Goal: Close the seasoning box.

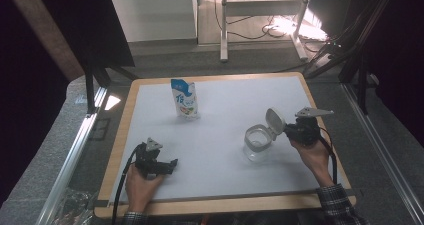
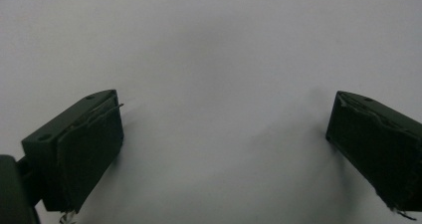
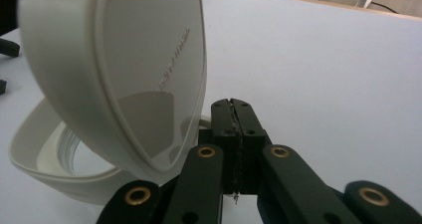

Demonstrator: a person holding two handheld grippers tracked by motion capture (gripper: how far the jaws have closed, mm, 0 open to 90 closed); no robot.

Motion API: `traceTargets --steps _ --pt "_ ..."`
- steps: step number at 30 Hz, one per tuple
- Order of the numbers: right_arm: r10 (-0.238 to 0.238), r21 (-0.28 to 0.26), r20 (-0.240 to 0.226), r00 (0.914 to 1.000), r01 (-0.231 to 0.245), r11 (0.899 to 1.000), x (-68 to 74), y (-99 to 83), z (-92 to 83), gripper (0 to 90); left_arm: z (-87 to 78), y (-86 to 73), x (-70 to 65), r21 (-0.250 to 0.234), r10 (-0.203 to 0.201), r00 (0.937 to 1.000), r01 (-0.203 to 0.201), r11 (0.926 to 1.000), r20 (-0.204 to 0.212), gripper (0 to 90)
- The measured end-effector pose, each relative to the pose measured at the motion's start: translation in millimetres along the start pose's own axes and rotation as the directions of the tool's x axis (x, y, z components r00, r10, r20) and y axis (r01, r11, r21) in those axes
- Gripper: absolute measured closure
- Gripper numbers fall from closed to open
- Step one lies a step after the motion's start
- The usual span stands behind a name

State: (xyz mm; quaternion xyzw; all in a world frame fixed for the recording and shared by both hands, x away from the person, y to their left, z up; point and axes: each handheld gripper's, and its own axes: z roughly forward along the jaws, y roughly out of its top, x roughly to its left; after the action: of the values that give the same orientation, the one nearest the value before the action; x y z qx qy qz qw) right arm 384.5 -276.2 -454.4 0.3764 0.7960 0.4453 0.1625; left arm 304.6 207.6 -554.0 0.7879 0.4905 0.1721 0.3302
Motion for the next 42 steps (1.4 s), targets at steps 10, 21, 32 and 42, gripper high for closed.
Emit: traceTargets --steps 10,21,32,42 --pt "0.005 -0.008 0.022 0.9998 -0.005 1.000 -2.4 -5.5 -7.9 83.3 0.3 0.2 -0.3 -0.003 -0.008 1.0000 0.008 1.0000 0.001 1.4" --pt "0.010 -0.005 0.067 0.9977 -0.009 1.000 -1.6 -23.4 -15.0 73.8 0.3 0.1 0.0 -0.003 -0.008 1.0000 0.008 1.0000 0.002 1.4" --pt "0.021 0.015 0.088 0.9959 -0.022 1.000 -1.4 -44.0 -13.5 65.3 -2.0 -0.1 -0.2 -0.017 0.025 0.9994 -0.025 0.9996 0.023 7.6" --pt "0.015 0.035 0.105 0.9943 -0.019 0.999 2.5 -58.2 -5.1 59.5 -8.7 9.1 14.2 -0.002 -0.015 0.9986 0.015 0.9999 0.050 13.9"
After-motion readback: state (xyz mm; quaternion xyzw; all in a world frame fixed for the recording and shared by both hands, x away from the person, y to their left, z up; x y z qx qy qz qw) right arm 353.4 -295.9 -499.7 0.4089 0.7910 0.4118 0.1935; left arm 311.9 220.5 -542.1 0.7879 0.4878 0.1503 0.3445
